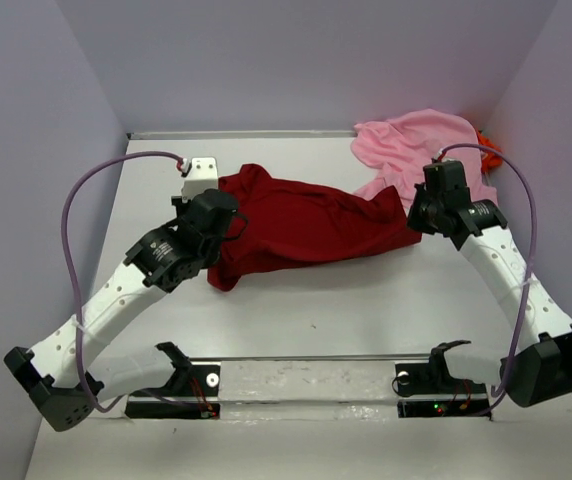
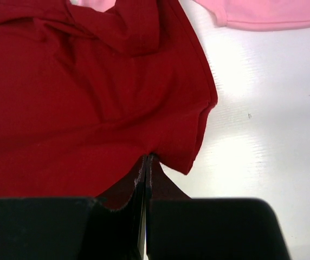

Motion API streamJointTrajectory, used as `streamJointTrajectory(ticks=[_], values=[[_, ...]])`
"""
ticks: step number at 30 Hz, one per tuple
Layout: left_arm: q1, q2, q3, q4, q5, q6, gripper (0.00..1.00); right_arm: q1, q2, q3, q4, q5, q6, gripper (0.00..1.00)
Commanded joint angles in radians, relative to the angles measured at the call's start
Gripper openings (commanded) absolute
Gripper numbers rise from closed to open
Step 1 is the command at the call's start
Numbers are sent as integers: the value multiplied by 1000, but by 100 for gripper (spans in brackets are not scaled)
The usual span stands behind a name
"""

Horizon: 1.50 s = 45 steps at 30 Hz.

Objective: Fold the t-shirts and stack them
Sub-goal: Flatten the tshirt out

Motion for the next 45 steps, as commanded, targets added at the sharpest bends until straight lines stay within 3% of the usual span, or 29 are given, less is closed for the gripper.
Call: streamJointTrajectory(ticks=[1, 8, 10, 14, 17, 19, 22, 27, 29, 35, 45], values=[[82, 20, -35, 172, 54, 125, 0, 6, 29, 59, 68, 33, 16, 0], [124, 22, -42, 233, 105, 179, 0, 6, -2, 21, 116, 27, 14, 0], [143, 43, 19, 224, 108, 199, 0, 6, 10, 37, 134, 29, -4, 0], [157, 111, 192, 204, 93, 251, 0, 6, 154, 241, 101, 25, -44, 0], [171, 207, 426, 169, 73, 288, 0, 6, 286, 532, 29, -5, -64, 0], [177, 246, 528, 149, 78, 294, 0, 6, 369, 641, 3, -13, -67, 0], [182, 325, 750, 105, 62, 316, 0, 6, 431, 853, -69, -19, -78, 0], [171, 315, 953, 121, 41, 328, 0, 6, 487, 1154, -175, -45, -95, 0], [147, 296, 959, 155, -20, 363, 0, 6, 500, 1231, -208, -53, -102, 0], [107, 186, 970, 215, -117, 458, 0, 6, 400, 1248, -191, -111, -95, 0], [-93, 59, 892, 477, -387, 750, 0, 6, 322, 1325, -157, -155, -98, 0]])
